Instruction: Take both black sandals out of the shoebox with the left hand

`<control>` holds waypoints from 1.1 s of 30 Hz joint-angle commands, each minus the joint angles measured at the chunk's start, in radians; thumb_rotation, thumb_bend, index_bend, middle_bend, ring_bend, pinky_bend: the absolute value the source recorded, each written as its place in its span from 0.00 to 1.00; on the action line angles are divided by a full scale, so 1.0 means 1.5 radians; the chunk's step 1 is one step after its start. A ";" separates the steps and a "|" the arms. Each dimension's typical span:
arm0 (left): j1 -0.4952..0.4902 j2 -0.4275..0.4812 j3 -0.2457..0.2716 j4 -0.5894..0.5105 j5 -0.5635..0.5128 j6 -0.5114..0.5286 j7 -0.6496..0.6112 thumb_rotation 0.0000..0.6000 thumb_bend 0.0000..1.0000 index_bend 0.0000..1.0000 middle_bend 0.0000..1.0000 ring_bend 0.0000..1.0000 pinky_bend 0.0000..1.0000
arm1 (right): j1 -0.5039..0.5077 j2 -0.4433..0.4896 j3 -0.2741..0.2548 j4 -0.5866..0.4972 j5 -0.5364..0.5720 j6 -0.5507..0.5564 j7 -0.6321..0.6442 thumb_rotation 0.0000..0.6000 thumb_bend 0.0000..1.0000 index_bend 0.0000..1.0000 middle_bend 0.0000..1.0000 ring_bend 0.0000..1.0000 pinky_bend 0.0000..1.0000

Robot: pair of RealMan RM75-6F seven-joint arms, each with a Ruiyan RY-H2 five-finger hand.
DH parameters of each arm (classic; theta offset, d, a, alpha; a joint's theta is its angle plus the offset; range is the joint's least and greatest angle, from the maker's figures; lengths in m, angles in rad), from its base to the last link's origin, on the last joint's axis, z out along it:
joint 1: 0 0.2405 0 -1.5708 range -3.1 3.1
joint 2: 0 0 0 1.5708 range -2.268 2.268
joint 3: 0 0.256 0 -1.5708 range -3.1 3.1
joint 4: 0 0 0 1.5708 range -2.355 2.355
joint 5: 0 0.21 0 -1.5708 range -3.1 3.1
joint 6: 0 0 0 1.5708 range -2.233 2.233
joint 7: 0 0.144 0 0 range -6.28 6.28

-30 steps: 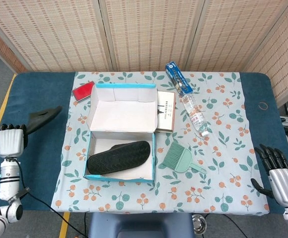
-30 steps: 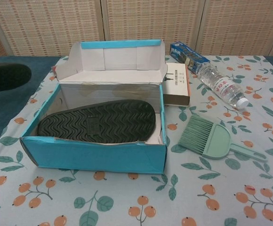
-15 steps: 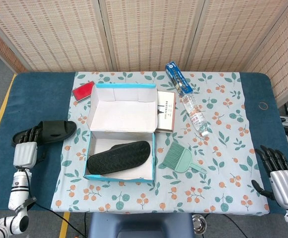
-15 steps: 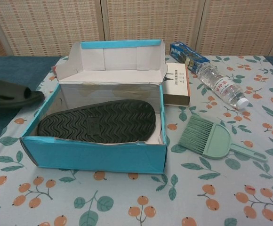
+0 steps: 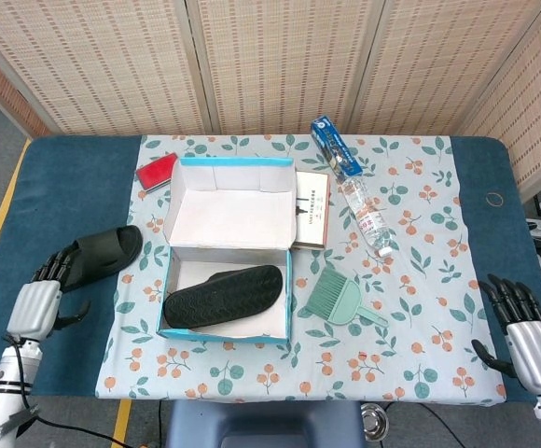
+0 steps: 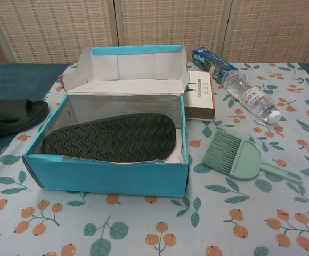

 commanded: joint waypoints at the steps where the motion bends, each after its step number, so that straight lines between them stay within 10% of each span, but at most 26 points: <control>1: -0.060 0.080 -0.003 -0.150 0.097 -0.080 -0.187 1.00 0.36 0.00 0.00 0.00 0.17 | 0.003 -0.001 -0.002 0.000 -0.003 -0.006 -0.001 1.00 0.19 0.00 0.00 0.00 0.00; 13: -0.258 0.000 -0.032 -0.081 -0.037 -0.391 -0.239 1.00 0.36 0.00 0.00 0.00 0.15 | 0.005 0.004 0.000 0.002 0.009 -0.013 0.010 1.00 0.19 0.00 0.00 0.00 0.00; 26: -0.303 -0.079 -0.011 -0.014 -0.166 -0.375 -0.026 1.00 0.36 0.00 0.02 0.01 0.15 | 0.007 0.007 0.001 0.004 0.013 -0.018 0.020 1.00 0.19 0.00 0.00 0.00 0.00; 33: -0.345 -0.052 0.008 -0.038 -0.263 -0.426 0.030 1.00 0.36 0.29 0.32 0.18 0.21 | 0.006 0.007 0.001 0.005 0.012 -0.015 0.022 1.00 0.19 0.00 0.00 0.00 0.00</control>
